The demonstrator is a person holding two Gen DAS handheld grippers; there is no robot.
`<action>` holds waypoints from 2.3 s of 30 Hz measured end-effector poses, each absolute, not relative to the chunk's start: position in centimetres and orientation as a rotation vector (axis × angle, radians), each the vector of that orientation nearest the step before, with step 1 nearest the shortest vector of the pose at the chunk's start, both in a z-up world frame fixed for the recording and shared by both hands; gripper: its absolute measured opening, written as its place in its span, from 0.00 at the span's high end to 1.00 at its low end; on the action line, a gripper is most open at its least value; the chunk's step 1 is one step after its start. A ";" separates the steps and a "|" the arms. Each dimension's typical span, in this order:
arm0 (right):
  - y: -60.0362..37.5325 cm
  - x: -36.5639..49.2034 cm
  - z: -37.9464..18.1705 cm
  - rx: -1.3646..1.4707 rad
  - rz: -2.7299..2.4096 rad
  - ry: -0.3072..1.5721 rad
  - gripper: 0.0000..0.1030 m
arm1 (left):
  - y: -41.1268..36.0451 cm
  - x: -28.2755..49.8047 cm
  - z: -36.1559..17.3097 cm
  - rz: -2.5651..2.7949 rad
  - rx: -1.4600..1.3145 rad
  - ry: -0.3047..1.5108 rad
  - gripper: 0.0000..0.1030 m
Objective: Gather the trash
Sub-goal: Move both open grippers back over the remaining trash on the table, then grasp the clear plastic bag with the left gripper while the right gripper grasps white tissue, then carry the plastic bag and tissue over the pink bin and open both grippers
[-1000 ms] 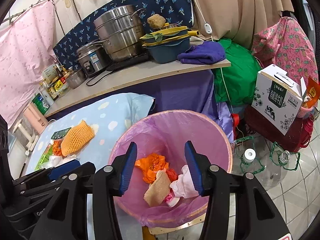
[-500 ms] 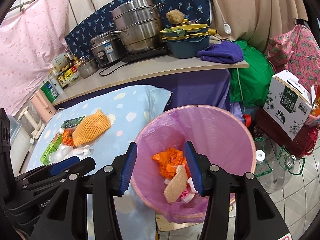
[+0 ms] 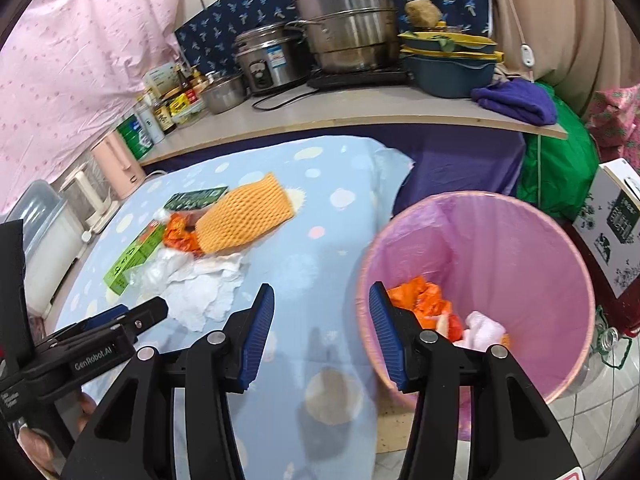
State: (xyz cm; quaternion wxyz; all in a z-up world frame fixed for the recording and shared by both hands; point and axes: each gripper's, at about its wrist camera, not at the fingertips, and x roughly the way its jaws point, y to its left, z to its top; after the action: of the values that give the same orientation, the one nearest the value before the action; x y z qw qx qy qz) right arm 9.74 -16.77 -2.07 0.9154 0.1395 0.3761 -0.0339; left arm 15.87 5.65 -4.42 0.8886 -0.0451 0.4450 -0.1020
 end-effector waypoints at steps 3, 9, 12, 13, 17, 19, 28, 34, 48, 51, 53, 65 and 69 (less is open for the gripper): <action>-15.2 10.5 -2.6 0.271 -0.040 0.795 0.53 | 8.4 16.9 -5.1 -0.149 -0.125 0.936 0.26; -12.1 12.3 -4.2 0.252 0.017 0.839 0.53 | 11.3 19.3 -5.9 -0.119 -0.159 0.944 0.26; -10.8 13.3 -5.0 0.245 0.040 0.861 0.53 | 11.5 20.5 -6.4 -0.124 -0.164 0.944 0.26; -10.5 13.7 -5.3 0.244 0.046 0.867 0.53 | 11.4 20.9 -6.5 -0.129 -0.160 0.942 0.27; -9.4 15.3 -6.3 0.249 0.069 0.894 0.53 | 11.2 22.4 -7.3 -0.153 -0.154 0.956 0.43; -8.9 16.1 -6.9 0.249 0.079 0.906 0.53 | 11.1 23.1 -7.8 -0.171 -0.157 0.970 0.50; -6.5 18.8 -8.8 0.251 0.133 0.948 0.53 | 11.4 24.1 -8.9 -0.213 -0.182 1.005 0.92; -5.2 20.1 -9.6 0.242 0.161 0.962 0.53 | 12.5 23.3 -7.7 -0.193 -0.183 0.978 0.95; -4.8 18.4 -8.7 0.200 0.177 0.937 0.96 | 13.8 19.5 -5.3 -0.158 -0.169 0.944 0.95; -5.7 17.0 -7.5 0.205 0.168 0.910 0.96 | 13.4 18.3 -4.9 -0.167 -0.161 0.943 0.95; -6.5 16.1 -6.6 0.216 0.161 0.891 0.96 | 13.1 17.4 -4.7 -0.176 -0.153 0.944 0.95; -12.6 10.4 -0.8 0.278 0.071 0.736 0.97 | 8.4 12.9 -2.5 -0.280 -0.101 0.932 0.95; -15.3 8.8 0.9 0.301 0.026 0.686 0.97 | 6.4 12.0 -1.5 -0.329 -0.086 0.918 0.95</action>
State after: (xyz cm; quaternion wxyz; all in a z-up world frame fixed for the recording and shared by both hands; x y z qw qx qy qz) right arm 8.79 -15.34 0.88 0.9306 0.1468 0.3351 0.0129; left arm 12.04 6.40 -1.45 0.8826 -0.0413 0.4409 -0.1578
